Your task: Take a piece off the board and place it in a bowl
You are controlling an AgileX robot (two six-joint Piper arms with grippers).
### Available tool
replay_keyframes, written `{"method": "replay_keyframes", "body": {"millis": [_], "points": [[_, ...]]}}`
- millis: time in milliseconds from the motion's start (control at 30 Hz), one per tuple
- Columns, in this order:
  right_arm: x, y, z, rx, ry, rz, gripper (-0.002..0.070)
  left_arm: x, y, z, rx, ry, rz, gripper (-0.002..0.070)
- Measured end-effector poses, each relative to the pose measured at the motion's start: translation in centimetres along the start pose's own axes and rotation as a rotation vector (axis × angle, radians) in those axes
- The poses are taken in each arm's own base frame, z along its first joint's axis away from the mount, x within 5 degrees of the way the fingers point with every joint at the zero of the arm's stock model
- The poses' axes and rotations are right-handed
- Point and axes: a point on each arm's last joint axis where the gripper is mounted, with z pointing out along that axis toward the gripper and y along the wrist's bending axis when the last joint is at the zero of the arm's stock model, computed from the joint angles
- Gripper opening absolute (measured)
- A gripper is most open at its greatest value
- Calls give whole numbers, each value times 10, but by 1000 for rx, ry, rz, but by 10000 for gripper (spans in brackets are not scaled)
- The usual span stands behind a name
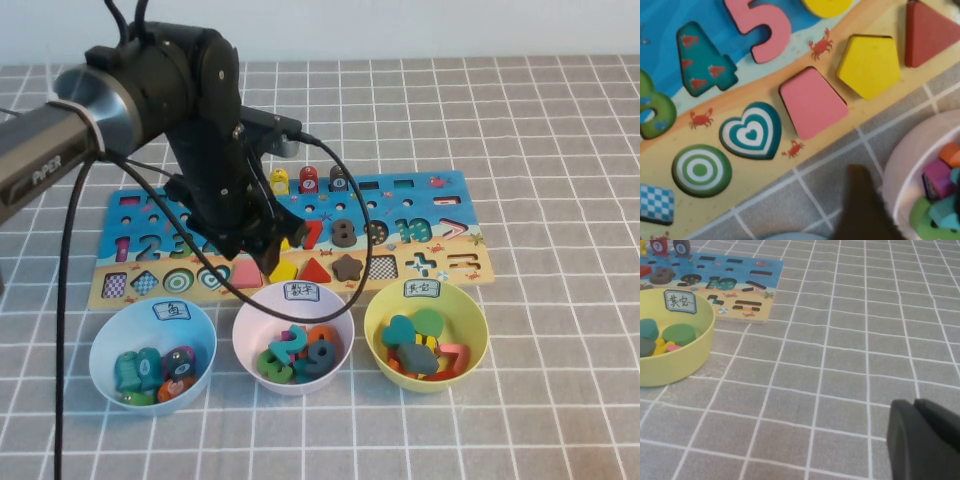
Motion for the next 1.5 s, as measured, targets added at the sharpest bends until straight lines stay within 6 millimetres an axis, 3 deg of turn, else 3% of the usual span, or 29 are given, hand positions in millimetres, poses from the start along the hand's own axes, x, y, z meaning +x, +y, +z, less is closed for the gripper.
{"method": "replay_keyframes", "body": {"millis": [100,200,533,1133,1500], "points": [[0,0,0,0,0,0,-17,-4,3,7,-19,-17,-70,421],[0,0,0,0,0,0,-17,-8,8,11,-26,-36,-194,442],[0,0,0,0,0,0,-17,-11,27,34,-42,-7,-291,448],[0,0,0,0,0,0,-17,-20,29,58,-32,29,-341,448],[0,0,0,0,0,0,-17,-20,29,58,-32,32,-395,449]]}}
